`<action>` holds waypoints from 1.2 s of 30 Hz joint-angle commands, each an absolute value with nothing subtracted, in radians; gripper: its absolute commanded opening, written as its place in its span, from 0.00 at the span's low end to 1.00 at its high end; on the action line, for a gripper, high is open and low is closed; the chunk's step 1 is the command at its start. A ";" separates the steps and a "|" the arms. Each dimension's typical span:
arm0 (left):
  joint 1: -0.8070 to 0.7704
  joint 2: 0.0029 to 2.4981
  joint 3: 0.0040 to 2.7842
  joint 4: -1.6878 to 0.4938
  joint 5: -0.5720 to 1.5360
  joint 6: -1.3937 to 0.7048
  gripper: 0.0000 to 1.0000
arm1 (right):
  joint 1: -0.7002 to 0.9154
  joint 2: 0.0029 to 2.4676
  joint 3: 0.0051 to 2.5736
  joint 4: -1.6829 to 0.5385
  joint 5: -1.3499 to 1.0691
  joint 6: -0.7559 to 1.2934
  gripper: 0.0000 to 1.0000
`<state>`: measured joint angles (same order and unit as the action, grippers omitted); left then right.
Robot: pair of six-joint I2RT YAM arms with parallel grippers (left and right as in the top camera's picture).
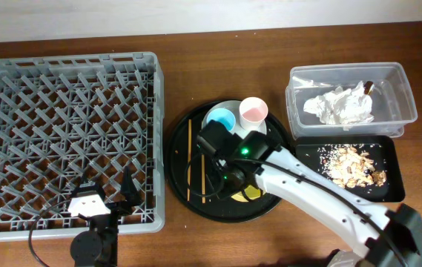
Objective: Sort waste into correct bins and load items into the dishwasher rack
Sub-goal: 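Set the yellow bowl down and grasp the blue cup with the right gripper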
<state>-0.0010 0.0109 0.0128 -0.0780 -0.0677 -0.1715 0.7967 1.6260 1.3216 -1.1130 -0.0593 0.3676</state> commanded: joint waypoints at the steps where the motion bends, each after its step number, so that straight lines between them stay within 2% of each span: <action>1: -0.005 0.006 0.009 -0.078 -0.068 -0.155 0.99 | 0.807 1.679 1.288 -1.102 -0.010 0.384 0.04; 5: -0.005 0.006 0.009 -0.078 -0.068 -0.155 0.99 | 0.807 1.691 1.206 -1.023 -0.011 0.384 0.05; 8: -0.005 0.006 0.009 -0.077 -0.068 -0.155 0.99 | 0.805 1.691 1.190 -1.013 -0.010 0.372 0.41; 9: -0.005 0.006 0.009 -0.078 -0.068 -0.155 0.99 | 0.802 1.689 1.197 -1.018 -0.006 0.310 0.46; 11: -0.005 0.006 0.009 -0.078 -0.068 -0.155 0.99 | 0.776 1.689 1.300 -1.092 -0.002 0.235 0.49; 13: -0.005 0.006 0.009 -0.078 -0.068 -0.155 0.99 | 0.743 1.689 1.514 -1.163 0.000 0.087 0.50; 14: -0.005 0.006 0.009 -0.078 -0.068 -0.155 0.99 | 0.744 1.689 1.562 -1.147 0.017 0.028 0.50; 15: -0.005 0.006 0.009 -0.078 -0.068 -0.155 0.99 | 0.743 1.690 1.589 -1.061 0.056 -0.051 0.54; 21: -0.005 0.006 0.009 -0.078 -0.068 -0.155 0.99 | 0.736 1.924 1.587 -0.860 0.200 -0.075 0.53; 25: -0.005 0.006 0.009 -0.078 -0.068 -0.155 0.99 | 0.662 2.004 1.587 -0.848 0.210 -0.063 0.45; 26: -0.005 0.006 0.009 -0.077 -0.068 -0.155 0.99 | 0.661 2.004 1.587 -0.847 0.210 -0.063 0.38; 28: -0.005 0.006 0.009 -0.078 -0.068 -0.155 0.99 | 0.661 2.004 1.587 -0.847 0.158 -0.064 0.32; 31: -0.005 0.006 0.009 -0.078 -0.068 -0.155 0.99 | 0.660 2.004 1.560 -0.839 0.124 -0.064 0.26; 33: -0.005 0.006 0.009 -0.078 -0.068 -0.155 0.99 | 0.661 2.004 1.547 -0.830 0.124 -0.064 0.17; 36: -0.005 0.006 0.009 -0.078 -0.068 -0.155 0.99 | 0.661 2.005 1.542 -0.837 0.124 -0.064 0.12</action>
